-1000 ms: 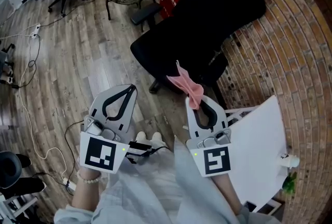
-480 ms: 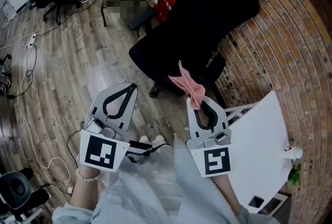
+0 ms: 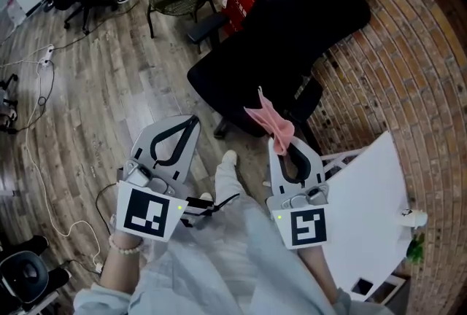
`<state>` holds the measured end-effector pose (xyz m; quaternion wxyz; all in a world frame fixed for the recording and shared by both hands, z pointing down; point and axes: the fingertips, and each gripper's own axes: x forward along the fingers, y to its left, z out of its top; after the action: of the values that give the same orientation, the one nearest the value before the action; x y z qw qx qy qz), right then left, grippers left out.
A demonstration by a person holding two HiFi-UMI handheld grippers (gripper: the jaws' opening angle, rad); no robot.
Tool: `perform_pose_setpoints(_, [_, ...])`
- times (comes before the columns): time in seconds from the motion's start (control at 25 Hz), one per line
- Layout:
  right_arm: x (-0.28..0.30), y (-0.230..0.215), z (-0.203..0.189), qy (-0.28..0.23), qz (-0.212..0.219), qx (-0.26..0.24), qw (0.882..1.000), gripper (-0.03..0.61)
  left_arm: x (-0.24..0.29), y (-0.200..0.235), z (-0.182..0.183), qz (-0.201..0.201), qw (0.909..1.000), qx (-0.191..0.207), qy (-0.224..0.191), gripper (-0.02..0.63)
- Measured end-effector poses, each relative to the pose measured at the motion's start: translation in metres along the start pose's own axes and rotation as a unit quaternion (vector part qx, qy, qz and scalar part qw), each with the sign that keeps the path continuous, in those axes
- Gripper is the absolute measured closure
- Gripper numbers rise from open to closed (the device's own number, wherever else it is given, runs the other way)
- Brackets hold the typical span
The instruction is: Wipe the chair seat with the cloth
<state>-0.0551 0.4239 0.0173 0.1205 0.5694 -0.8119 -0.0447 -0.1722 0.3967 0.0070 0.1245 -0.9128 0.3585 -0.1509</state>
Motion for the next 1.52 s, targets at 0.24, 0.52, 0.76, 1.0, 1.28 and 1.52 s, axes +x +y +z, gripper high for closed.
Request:
perform_pose_setpoints(0.24, [0.028,-0.020,0.001,-0.014,0.006,-0.002,1.000,0.523,0.020,0.014,-0.003,0.013,0.9999,-0.002,0.004,0.595])
perform_pose_setpoints(0.52, [0.081,-0.055,-0.005,-0.030,0.022,-0.001,0.999,0.523,0.074,0.041,-0.001,0.019,0.9996,0.016,0.014,0.595])
perform_pose_setpoints(0.76, [0.129,-0.088,-0.005,-0.038,0.043,-0.006,0.998,0.523,0.122,0.059,0.006,0.015,0.9994,0.025,0.018,0.595])
perform_pose_setpoints(1.0, [0.176,-0.134,-0.012,-0.039,0.056,-0.002,0.998,0.523,0.181,0.076,0.012,0.018,0.9990,0.028,0.029,0.595])
perform_pose_setpoints(1.28, [0.223,-0.178,-0.027,-0.038,0.070,0.000,0.997,0.523,0.236,0.094,0.013,0.007,0.9988,0.031,0.038,0.595])
perform_pose_setpoints(1.52, [0.247,-0.205,-0.045,-0.022,0.069,0.002,0.997,0.523,0.272,0.106,0.003,0.014,0.9986,0.023,0.045,0.595])
